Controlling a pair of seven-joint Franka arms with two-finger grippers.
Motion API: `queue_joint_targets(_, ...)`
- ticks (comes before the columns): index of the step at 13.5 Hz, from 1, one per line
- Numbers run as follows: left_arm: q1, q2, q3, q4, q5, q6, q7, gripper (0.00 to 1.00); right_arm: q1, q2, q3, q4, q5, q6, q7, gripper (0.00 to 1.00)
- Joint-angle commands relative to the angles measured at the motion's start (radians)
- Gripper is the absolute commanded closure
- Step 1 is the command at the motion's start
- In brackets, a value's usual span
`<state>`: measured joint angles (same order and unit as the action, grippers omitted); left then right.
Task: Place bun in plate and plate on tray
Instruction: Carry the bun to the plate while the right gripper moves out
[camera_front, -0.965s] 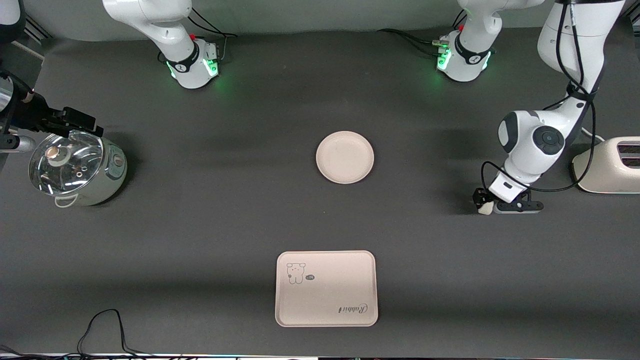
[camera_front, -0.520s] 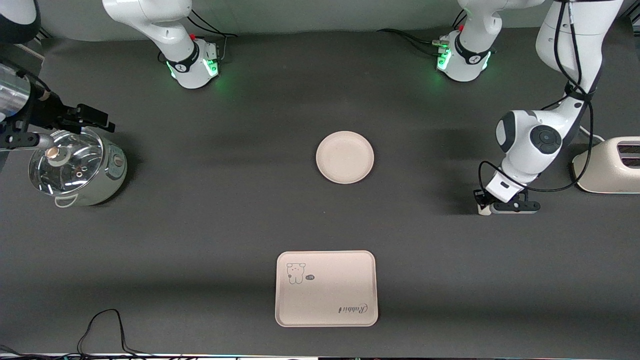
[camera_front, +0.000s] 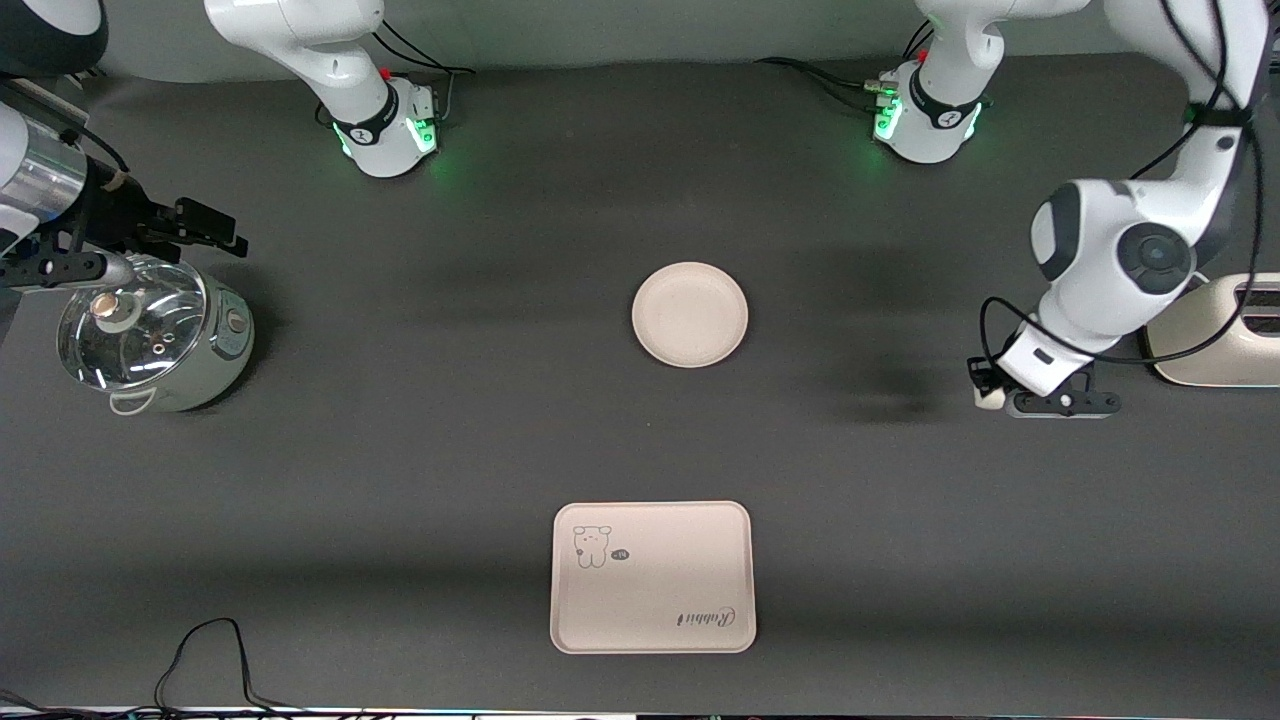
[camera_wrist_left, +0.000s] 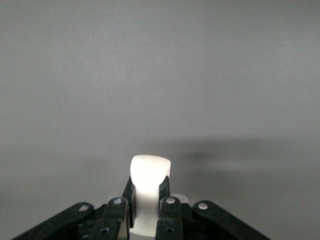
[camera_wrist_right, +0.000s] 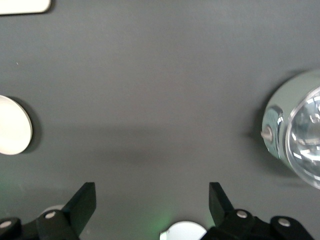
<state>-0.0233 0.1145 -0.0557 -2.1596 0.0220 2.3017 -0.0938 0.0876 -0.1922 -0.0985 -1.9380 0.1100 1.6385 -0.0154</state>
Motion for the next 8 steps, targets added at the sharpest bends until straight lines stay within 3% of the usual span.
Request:
queue_joint_targets(1, -0.023, -0.019, -0.053, 0.241, -0.031, -0.34, -0.091, 0.79, 0.046, 0.009, -0.004, -0.03, 0.004, 0.076, 0.018, 0.0)
queue_joint_targets(4, -0.029, 0.051, -0.13, 0.488, -0.093, -0.536, -0.229, 0.79, 0.063, 0.026, -0.003, -0.064, 0.005, 0.134, 0.058, 0.0)
queue_joint_targets(8, -0.087, 0.178, -0.268, 0.645, -0.074, -0.533, -0.559, 0.78, 0.129, 0.022, -0.003, -0.165, 0.004, 0.193, 0.127, 0.0)
